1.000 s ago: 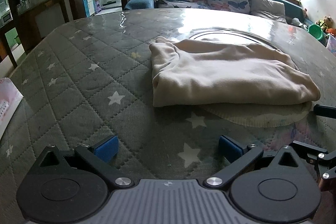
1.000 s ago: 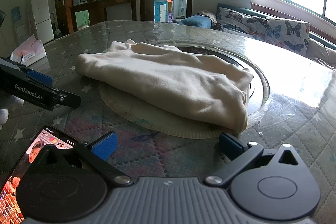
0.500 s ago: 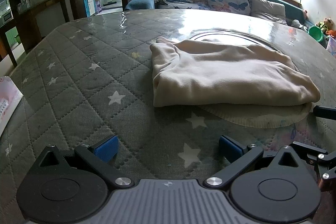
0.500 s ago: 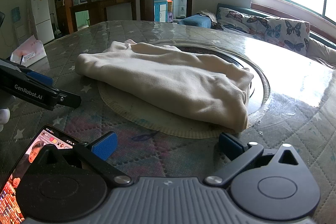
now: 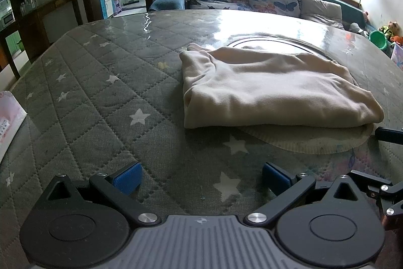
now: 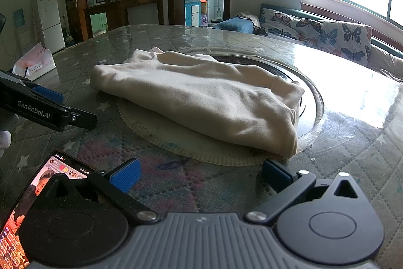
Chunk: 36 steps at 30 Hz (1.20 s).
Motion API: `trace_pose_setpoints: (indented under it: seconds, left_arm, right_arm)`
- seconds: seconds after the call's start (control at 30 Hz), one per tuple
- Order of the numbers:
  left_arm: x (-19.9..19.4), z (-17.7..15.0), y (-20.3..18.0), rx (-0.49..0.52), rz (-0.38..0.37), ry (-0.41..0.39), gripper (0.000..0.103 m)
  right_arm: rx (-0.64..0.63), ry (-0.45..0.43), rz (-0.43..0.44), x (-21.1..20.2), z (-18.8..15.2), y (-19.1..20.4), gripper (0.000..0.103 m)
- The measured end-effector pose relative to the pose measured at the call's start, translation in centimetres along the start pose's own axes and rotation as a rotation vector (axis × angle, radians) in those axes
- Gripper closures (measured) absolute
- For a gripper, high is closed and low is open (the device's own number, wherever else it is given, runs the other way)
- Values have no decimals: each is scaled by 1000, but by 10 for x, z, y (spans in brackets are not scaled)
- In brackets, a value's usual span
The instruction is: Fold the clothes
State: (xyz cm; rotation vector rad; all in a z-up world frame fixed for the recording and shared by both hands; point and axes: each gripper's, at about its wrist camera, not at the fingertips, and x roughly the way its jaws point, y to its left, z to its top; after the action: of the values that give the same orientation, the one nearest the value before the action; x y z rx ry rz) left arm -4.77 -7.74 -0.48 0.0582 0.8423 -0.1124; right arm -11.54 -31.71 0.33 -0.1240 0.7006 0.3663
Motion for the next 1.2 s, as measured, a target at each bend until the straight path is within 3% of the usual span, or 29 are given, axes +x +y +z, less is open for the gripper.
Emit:
trace_pose_setpoints:
  seconds: [0.83,1.2]
  left_arm:
    - [1,3,-2,26,9,17,0]
    - [-16,10,-18,48,150,9,0]
  right_arm:
    - [-1,0,-3,1,0,1,0]
    - [-2,0,-3,2,0,1,0]
